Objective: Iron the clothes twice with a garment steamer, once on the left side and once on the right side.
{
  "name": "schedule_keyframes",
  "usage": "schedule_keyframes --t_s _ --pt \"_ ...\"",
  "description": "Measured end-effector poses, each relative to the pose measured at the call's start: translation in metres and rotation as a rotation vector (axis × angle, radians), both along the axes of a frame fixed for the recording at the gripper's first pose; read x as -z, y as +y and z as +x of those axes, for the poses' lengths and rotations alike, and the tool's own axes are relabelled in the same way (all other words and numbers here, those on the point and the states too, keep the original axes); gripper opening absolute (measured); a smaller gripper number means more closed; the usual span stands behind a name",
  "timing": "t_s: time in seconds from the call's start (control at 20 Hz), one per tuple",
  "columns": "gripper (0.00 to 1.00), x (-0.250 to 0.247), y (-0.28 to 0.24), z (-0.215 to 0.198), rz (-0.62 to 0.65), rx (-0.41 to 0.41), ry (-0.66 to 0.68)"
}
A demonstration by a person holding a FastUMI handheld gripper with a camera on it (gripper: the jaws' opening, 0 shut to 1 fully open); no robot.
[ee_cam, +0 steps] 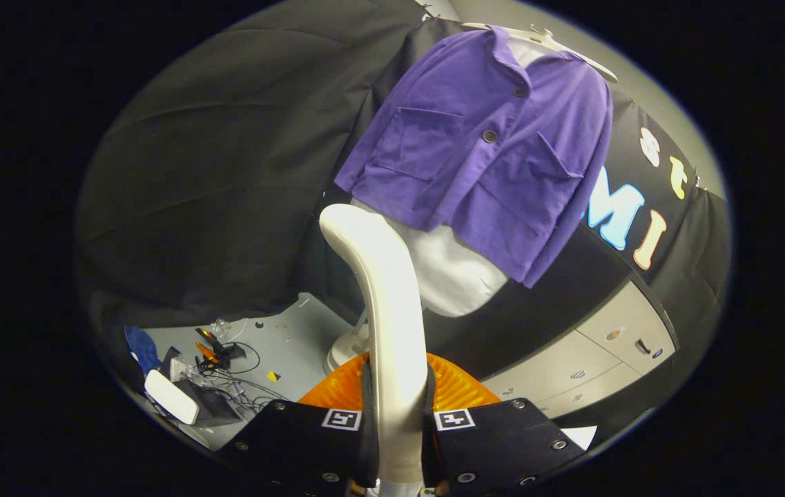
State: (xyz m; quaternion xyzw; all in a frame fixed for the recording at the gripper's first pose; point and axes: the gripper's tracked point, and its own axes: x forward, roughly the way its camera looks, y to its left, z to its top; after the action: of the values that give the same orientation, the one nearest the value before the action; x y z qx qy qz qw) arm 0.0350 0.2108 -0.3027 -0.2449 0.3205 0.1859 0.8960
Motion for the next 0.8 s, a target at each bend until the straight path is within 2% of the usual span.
schedule_keyframes --t_s 0.3,0.4,0.8 --pt "0.24 -0.064 -0.089 -0.009 0.138 0.163 -0.020" --pt "0.24 -0.091 -0.114 -0.006 0.199 0.193 -0.036" --pt "0.24 -0.214 -0.182 0.019 0.367 0.181 -0.222"
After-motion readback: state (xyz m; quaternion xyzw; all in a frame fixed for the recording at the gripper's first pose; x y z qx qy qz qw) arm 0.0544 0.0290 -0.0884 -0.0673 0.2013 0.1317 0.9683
